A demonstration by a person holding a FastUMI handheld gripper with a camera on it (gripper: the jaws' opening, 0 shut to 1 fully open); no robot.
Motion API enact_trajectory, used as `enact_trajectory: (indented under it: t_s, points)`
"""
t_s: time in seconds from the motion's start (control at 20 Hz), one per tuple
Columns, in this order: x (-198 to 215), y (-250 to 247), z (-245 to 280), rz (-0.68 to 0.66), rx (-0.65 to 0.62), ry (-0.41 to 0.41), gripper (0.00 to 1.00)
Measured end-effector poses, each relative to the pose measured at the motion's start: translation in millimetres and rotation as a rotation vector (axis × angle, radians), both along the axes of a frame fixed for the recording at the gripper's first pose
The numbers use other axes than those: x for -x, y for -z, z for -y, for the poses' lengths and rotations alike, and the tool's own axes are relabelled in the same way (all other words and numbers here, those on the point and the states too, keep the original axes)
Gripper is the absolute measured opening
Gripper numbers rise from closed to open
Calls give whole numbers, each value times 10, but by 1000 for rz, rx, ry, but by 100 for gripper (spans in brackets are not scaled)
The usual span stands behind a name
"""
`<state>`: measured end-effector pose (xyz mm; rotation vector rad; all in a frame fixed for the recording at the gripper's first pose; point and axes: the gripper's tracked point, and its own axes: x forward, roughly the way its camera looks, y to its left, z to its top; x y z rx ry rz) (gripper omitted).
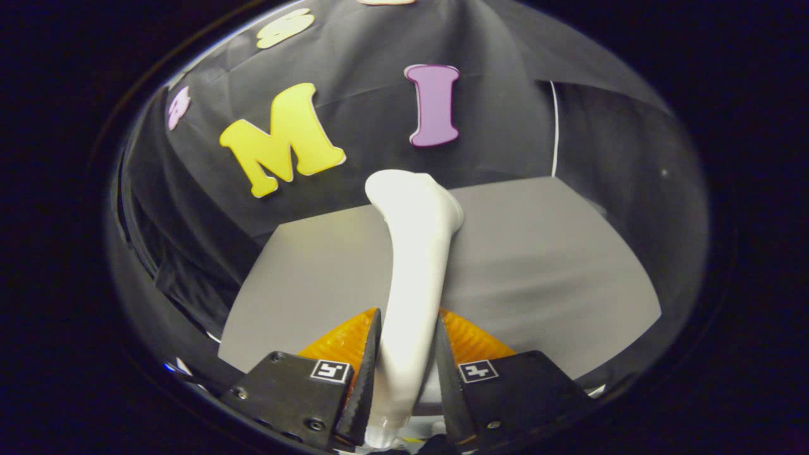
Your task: Iron the clothes twice with a garment steamer, once on the left side and once on the right side.
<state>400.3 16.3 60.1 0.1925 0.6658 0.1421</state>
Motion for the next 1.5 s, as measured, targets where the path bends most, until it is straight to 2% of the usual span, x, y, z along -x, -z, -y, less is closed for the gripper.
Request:
enact_trajectory:
  t_s: [0.3, 0.55, 0.8, 1.0, 1.25, 1.5]
  points:
    - [68, -31, 9, -83, 1, -33, 43]
    - [96, -58, -35, -75, -74, -100, 36]
    - [156, -70, -110, -33, -165, -110, 30]
    - [447, -296, -148, 81, -197, -92, 29]
    - [900, -859, -273, 274, -136, -49, 28]
    - [1446, -1449, -615, 433, -59, -25, 28]
